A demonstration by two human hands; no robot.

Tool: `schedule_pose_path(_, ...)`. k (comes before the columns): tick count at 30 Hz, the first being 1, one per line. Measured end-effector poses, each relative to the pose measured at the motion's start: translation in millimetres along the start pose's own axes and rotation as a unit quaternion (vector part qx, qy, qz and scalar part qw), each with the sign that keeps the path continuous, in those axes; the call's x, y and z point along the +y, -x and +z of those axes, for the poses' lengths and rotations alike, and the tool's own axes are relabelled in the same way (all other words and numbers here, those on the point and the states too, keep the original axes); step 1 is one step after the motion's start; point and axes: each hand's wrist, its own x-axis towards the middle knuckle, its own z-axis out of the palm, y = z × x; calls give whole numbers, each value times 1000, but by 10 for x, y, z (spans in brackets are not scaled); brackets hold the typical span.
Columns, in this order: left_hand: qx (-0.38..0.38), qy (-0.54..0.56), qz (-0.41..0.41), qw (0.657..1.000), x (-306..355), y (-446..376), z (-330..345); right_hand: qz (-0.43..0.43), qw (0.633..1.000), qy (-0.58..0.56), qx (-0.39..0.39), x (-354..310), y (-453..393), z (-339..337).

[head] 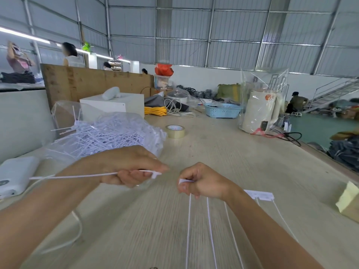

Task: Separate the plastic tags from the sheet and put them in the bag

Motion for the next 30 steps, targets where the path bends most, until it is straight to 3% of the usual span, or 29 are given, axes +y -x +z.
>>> schedule_pose_path(2, 52, -76, 31, 995, -59, 82, -203, 1, 1000, -14, 16, 37, 29, -53)
schedule_pose_path(5, 203, -193, 34, 959, -302, 3, -531, -10, 999, -41, 28, 58, 5, -53)
schedule_pose_path(8, 274, -244, 27, 930, -548, -223, -721, -8, 999, -35, 16, 65, -22, 14)
schedule_pose_path(13, 355, -407, 72, 839, -566, -690, -768, -5, 999, -25, 30, 68, -13, 7)
schedule_pose_path(18, 480, -451, 91, 747, -493, -969, -715, -8, 999, -29, 36, 72, 2, 13)
schedule_pose_path(20, 470, -451, 65, 756, -497, -997, -674, -12, 998, -38, 39, 65, 6, 12)
schedule_pose_path(22, 408, -491, 4, 769, -495, -991, -621, -20, 998, -50, 44, 61, -2, 10)
schedule_pose_path(25, 359, -578, -72, 729, -398, -887, -466, -14, 998, -45, 47, 84, -14, 15)
schedule_pose_path(28, 360, -631, -120, 677, -156, -586, -195, -3, 998, -38, 48, 127, -25, 33)
schedule_pose_path(29, 371, -628, -110, 675, -69, -505, -87, -4, 998, -35, 50, 135, -30, 32)
schedule_pose_path(30, 383, -602, -81, 696, 3, -423, 33, -8, 998, -31, 52, 138, -31, 33)
